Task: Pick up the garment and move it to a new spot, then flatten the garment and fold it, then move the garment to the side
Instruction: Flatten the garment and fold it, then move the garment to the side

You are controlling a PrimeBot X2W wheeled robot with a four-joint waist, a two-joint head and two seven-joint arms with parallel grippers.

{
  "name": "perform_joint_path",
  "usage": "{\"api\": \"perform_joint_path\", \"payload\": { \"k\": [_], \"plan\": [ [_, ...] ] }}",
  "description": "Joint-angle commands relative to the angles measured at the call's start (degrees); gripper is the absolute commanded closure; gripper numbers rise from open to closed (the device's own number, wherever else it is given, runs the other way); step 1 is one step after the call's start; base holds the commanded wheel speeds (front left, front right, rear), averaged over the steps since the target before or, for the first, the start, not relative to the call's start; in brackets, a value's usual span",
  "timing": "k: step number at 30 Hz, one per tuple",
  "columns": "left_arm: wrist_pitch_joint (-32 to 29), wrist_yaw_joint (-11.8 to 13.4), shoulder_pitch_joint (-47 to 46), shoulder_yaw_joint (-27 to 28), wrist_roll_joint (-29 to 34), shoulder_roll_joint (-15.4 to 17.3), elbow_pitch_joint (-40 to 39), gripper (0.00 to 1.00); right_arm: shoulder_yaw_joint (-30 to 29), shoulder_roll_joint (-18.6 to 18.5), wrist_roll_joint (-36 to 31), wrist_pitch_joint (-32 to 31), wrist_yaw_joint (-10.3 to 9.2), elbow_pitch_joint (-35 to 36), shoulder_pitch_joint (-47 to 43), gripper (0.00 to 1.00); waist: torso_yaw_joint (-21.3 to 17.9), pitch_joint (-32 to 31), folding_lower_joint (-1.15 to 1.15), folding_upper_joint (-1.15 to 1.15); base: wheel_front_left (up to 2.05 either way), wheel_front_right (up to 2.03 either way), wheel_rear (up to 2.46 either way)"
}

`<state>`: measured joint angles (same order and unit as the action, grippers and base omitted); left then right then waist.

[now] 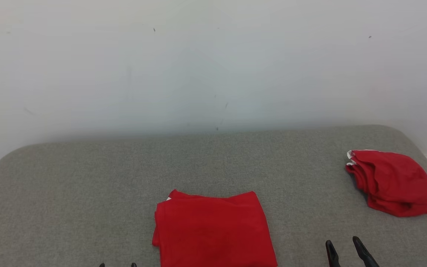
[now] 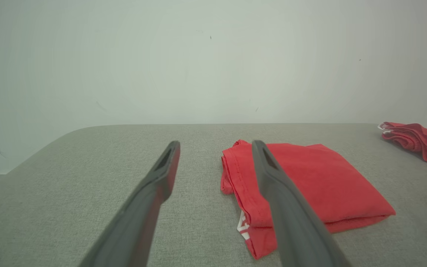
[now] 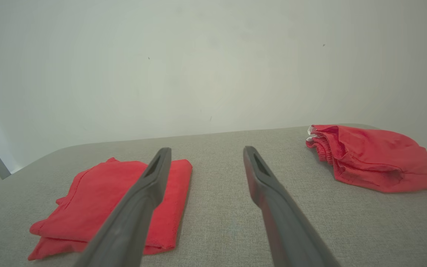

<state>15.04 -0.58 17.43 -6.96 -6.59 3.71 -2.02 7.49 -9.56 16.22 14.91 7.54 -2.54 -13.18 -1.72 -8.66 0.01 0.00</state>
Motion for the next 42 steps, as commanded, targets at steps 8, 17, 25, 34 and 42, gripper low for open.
{"api": "perform_joint_path", "payload": {
  "k": [8,17,25,34,42],
  "plan": [
    [0.2,-1.1,0.8,1.6,1.1,-0.7,0.8,0.0,0.0,0.7,0.3,0.2,-0.14,0.0,-1.0,0.0,0.6,-0.2,-0.01,0.0,0.0,0.0,0.0],
    [0.2,-1.5,0.7,1.7,1.3,-0.9,1.2,0.0,0.0,1.2,0.1,0.2,-0.14,0.3,-1.2,0.0,0.6,-0.3,-0.01,0.0,0.0,0.0,0.0],
    [0.2,-1.2,0.3,1.1,1.1,-0.9,1.4,0.0,-0.2,1.6,0.3,0.2,-0.14,0.1,-1.4,0.0,0.8,-0.7,-0.01,0.0,0.0,0.0,0.0],
    [0.2,-1.1,-0.1,0.4,1.5,-0.9,1.5,0.0,-0.2,1.4,0.4,0.2,-0.14,0.4,-1.2,0.0,1.2,-0.4,-0.01,0.0,0.0,0.0,0.0],
    [0.2,-1.4,-0.1,0.1,1.7,-0.9,1.7,0.0,0.2,1.0,0.5,0.2,-0.14,0.3,-1.2,0.0,1.4,-0.3,-0.01,0.0,0.0,0.0,0.0]
  ]
}}
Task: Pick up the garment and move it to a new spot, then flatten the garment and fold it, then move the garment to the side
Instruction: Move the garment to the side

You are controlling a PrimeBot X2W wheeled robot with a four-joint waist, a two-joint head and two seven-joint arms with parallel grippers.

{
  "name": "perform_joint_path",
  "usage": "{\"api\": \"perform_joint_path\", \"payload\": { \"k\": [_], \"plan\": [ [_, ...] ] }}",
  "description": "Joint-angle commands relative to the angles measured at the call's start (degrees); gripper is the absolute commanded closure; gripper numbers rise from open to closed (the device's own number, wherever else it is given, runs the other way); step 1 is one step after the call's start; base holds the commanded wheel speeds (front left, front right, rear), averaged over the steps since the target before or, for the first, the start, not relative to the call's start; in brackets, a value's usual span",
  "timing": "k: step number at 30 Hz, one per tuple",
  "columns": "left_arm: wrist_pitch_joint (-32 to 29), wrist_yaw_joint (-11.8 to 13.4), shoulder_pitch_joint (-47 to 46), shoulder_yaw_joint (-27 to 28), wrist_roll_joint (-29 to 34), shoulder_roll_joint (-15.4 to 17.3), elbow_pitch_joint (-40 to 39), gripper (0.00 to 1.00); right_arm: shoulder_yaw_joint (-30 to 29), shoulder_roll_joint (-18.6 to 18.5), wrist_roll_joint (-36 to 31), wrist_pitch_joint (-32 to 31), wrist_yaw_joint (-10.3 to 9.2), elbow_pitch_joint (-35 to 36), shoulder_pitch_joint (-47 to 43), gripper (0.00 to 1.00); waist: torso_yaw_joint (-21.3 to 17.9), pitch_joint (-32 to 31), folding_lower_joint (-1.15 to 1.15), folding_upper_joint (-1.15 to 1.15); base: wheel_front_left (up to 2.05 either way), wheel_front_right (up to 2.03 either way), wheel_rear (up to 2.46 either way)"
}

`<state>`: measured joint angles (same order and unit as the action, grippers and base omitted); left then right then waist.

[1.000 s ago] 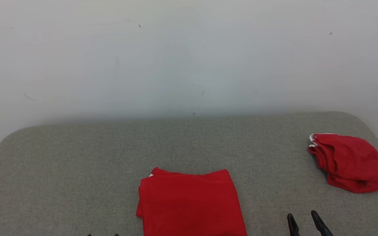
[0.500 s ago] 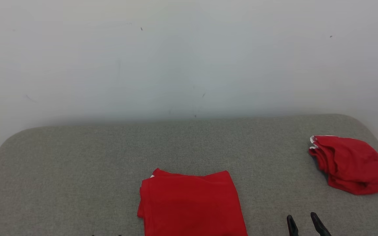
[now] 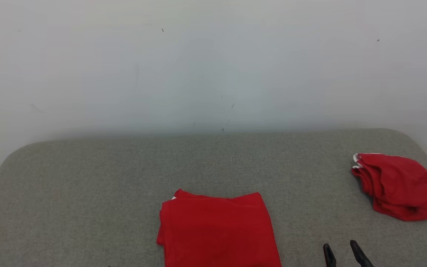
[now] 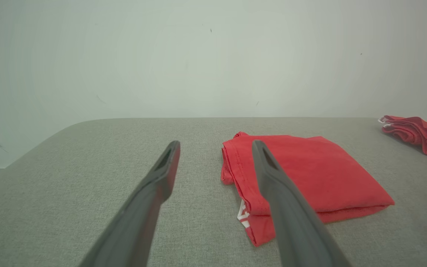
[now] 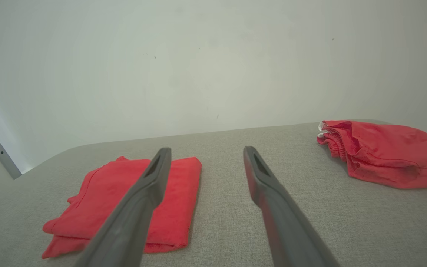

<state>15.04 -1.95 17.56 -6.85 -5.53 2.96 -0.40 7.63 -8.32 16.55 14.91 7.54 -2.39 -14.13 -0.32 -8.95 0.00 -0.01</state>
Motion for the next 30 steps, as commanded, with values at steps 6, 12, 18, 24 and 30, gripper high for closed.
{"api": "perform_joint_path", "payload": {
  "k": [6,12,18,24,30],
  "plan": [
    [0.2,-0.6,-0.5,-0.4,1.1,-0.1,0.2,0.0,1.6,-0.9,2.0,0.2,-0.14,-0.9,0.6,0.0,0.4,0.5,0.0,0.01,0.0,0.0,0.0],
    [0.2,-0.9,-1.4,-1.4,0.3,-0.1,0.3,0.0,4.6,-2.6,8.9,0.2,-0.14,-4.9,4.2,0.0,1.4,1.6,0.0,0.01,0.0,0.0,0.0],
    [0.2,-1.1,-2.4,-2.7,-0.9,-0.1,-0.3,0.0,9.7,-5.0,19.7,0.2,-0.14,-12.1,9.8,0.0,3.0,3.1,0.0,0.01,0.0,0.0,0.0],
    [0.2,-1.7,-3.9,-4.0,-0.7,-0.1,-1.3,0.0,18.9,-9.5,36.6,0.1,-0.14,-17.6,17.6,0.0,5.5,5.7,0.0,0.01,0.0,0.0,0.0],
    [0.2,-2.4,-5.5,-4.5,-0.3,-0.1,-1.6,0.0,23.7,-12.8,53.1,-4.1,-0.14,-21.0,23.4,0.0,7.7,8.6,0.0,0.01,0.0,0.0,0.0]
  ]
}}
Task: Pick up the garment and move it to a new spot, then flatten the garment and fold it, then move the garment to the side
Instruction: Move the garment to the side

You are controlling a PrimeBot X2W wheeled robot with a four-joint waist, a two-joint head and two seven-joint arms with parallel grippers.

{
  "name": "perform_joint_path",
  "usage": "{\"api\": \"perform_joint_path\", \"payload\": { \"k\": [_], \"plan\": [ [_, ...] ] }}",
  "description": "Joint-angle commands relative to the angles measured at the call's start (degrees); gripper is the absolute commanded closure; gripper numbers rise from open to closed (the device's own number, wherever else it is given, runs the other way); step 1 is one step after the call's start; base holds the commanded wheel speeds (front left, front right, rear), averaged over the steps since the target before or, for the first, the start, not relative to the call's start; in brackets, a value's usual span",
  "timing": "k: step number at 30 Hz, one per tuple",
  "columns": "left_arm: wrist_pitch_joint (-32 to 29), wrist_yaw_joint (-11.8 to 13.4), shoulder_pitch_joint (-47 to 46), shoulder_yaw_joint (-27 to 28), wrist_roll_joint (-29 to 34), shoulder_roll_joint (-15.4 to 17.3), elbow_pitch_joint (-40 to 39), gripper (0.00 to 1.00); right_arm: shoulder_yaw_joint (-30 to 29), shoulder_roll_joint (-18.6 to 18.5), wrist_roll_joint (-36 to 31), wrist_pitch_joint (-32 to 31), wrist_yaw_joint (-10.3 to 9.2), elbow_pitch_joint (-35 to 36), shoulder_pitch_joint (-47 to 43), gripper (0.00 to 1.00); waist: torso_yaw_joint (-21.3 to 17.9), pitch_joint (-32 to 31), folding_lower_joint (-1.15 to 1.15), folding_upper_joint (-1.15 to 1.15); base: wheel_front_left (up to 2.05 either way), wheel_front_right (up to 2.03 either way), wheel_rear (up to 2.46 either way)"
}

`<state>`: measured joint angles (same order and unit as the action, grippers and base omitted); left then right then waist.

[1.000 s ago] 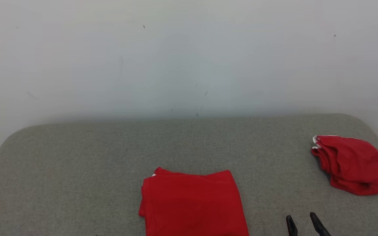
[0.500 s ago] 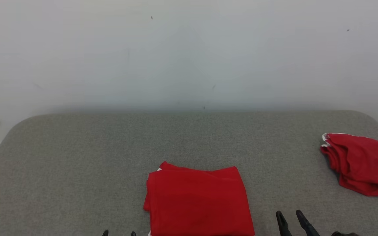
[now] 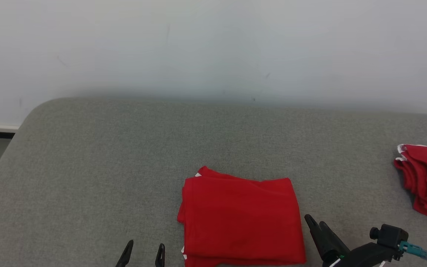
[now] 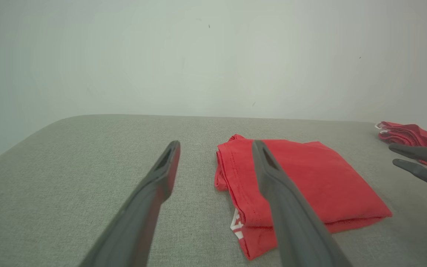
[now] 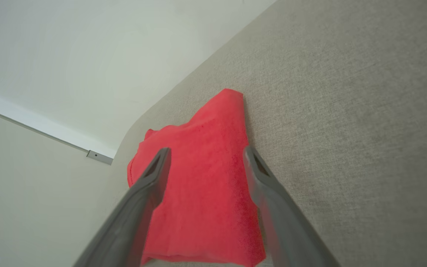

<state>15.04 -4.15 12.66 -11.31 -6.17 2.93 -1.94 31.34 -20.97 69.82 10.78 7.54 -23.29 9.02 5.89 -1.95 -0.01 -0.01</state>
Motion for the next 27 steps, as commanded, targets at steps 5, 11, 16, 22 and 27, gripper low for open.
{"api": "perform_joint_path", "payload": {
  "k": [5,11,16,22,27],
  "plan": [
    [0.2,-1.1,-2.6,-0.5,1.3,-0.1,0.3,0.0,1.9,-1.9,8.2,-3.2,-0.14,-0.8,3.6,0.0,3.1,4.8,0.01,0.01,0.0,0.0,0.0],
    [0.2,-1.5,-4.6,-0.7,1.5,-0.1,0.5,0.0,3.4,-3.2,12.2,-4.3,-0.14,-2.8,7.1,0.0,3.8,7.8,0.01,0.01,0.0,0.0,0.0],
    [0.2,-1.9,-5.9,-1.0,1.7,-0.1,0.7,0.0,5.4,-2.9,14.9,-6.9,-0.14,-4.4,8.9,0.0,4.0,9.2,0.01,0.01,0.0,0.0,0.0],
    [0.2,-2.2,-7.1,-1.3,1.7,-0.1,0.8,0.0,7.2,-2.4,16.8,-8.8,-0.14,-4.8,9.7,0.57,4.2,10.1,0.01,0.01,0.0,0.0,0.0],
    [0.2,-1.9,-6.9,-1.3,1.6,-0.1,1.1,0.0,7.5,-3.7,17.8,-8.8,-0.14,-4.0,9.3,1.0,3.8,9.9,0.01,0.01,0.0,0.0,0.0]
  ]
}}
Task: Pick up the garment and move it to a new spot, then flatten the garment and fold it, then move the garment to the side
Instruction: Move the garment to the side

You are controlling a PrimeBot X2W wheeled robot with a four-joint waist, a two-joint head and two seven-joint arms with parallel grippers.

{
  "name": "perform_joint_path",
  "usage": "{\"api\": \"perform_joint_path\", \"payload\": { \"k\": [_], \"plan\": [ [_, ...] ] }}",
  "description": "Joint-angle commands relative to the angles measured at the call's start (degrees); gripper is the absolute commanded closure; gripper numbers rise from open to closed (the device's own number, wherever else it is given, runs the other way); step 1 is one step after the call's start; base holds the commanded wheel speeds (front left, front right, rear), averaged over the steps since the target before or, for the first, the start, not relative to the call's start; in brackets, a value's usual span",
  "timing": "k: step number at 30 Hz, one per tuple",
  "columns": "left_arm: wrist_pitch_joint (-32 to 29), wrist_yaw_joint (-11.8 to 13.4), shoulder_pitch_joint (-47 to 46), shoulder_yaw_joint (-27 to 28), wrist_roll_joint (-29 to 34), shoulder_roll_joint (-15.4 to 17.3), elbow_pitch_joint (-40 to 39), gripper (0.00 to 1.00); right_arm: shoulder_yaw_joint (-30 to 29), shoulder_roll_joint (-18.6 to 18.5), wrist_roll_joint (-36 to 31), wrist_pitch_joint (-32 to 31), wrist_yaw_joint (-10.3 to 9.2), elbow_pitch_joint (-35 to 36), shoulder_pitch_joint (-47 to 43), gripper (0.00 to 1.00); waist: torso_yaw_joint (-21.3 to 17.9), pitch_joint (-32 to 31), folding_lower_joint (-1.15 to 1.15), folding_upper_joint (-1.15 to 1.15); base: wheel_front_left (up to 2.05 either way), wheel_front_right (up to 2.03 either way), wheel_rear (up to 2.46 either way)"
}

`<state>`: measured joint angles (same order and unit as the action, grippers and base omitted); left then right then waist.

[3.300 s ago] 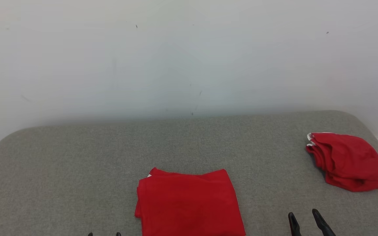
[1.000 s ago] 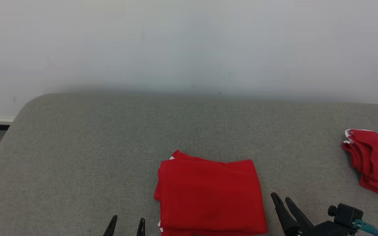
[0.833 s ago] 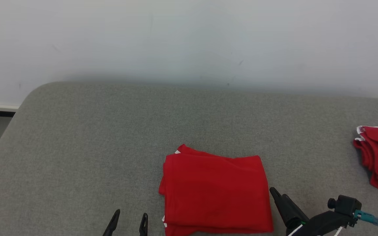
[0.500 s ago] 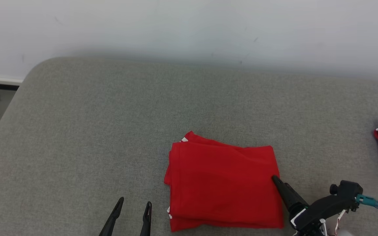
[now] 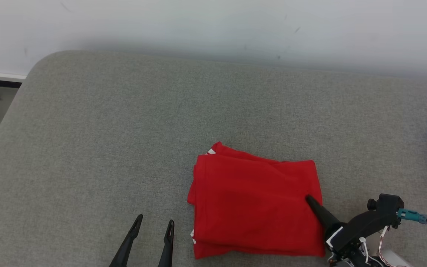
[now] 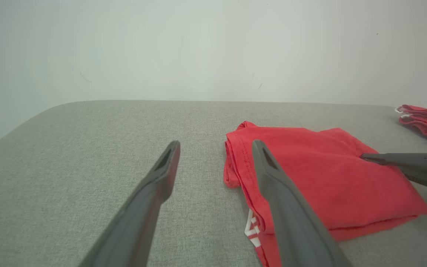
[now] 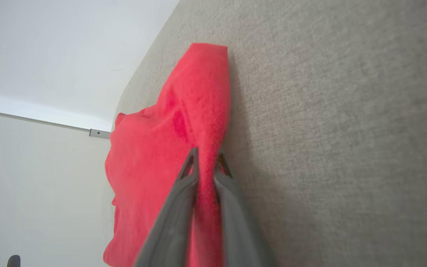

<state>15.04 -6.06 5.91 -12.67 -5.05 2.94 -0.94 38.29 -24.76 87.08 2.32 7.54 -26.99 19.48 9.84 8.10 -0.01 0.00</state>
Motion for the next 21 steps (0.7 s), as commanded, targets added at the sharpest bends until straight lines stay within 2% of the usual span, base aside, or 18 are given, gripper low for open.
{"api": "perform_joint_path", "payload": {
  "k": [1,11,21],
  "plan": [
    [0.2,0.0,-0.2,0.0,0.5,-0.1,0.1,0.0,0.6,0.1,0.6,-0.3,-0.14,-0.3,-1.1,1.0,-0.2,-0.1,0.01,0.0,0.0,0.0,0.0],
    [0.2,0.4,0.0,0.7,0.3,-0.1,0.0,0.0,2.5,-3.0,-2.6,2.8,-0.14,1.9,0.3,1.0,-3.5,-0.3,0.01,0.0,0.0,0.0,0.0],
    [0.2,0.0,-1.1,1.4,1.3,0.0,-0.6,0.0,5.7,-4.3,-4.3,6.8,-0.14,4.3,3.0,1.0,-11.3,1.6,0.01,0.0,0.0,0.0,0.0]
  ]
}}
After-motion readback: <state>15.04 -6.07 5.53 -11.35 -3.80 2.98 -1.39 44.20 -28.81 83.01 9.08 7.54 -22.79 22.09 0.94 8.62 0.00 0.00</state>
